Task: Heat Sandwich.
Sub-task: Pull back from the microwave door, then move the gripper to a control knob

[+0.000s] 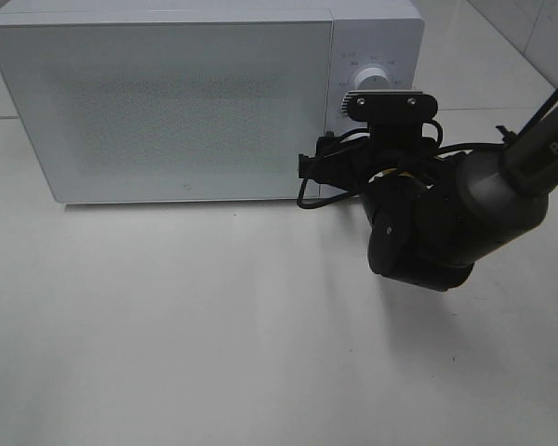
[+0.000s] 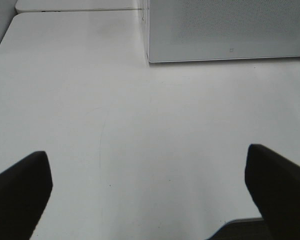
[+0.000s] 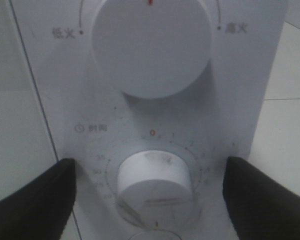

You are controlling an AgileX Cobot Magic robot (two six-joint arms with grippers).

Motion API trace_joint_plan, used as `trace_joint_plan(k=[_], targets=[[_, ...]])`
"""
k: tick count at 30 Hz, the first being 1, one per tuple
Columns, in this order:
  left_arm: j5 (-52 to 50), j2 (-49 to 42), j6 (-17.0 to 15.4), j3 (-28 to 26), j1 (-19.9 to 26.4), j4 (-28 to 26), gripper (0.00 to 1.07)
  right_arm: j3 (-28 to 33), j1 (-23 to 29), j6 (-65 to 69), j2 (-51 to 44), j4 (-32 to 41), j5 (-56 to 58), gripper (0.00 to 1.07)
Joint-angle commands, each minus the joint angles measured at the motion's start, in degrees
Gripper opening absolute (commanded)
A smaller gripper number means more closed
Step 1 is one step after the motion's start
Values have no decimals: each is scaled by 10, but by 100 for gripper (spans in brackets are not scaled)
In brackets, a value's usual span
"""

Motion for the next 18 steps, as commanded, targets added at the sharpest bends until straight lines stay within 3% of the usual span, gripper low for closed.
trace_joint_plan(k=[1, 7, 9, 10, 13, 18], targets=[[-3, -13, -1, 0, 1, -5, 98, -5, -4, 3, -6, -6, -19, 67], [-3, -13, -1, 0, 1, -5, 98, -5, -5, 3, -6, -6, -5, 49], [-3, -13, -1, 0, 1, -5, 98, -5, -5, 3, -6, -6, -6, 31], [-3, -13, -1, 0, 1, -5, 98, -5, -5, 3, -6, -6, -6, 31], [-3, -13, -1, 0, 1, -5, 98, -5, -5, 9, -6, -6, -6, 14], [-3, -13, -1, 0, 1, -5, 98, -5, -5, 11, -6, -6, -6, 16]])
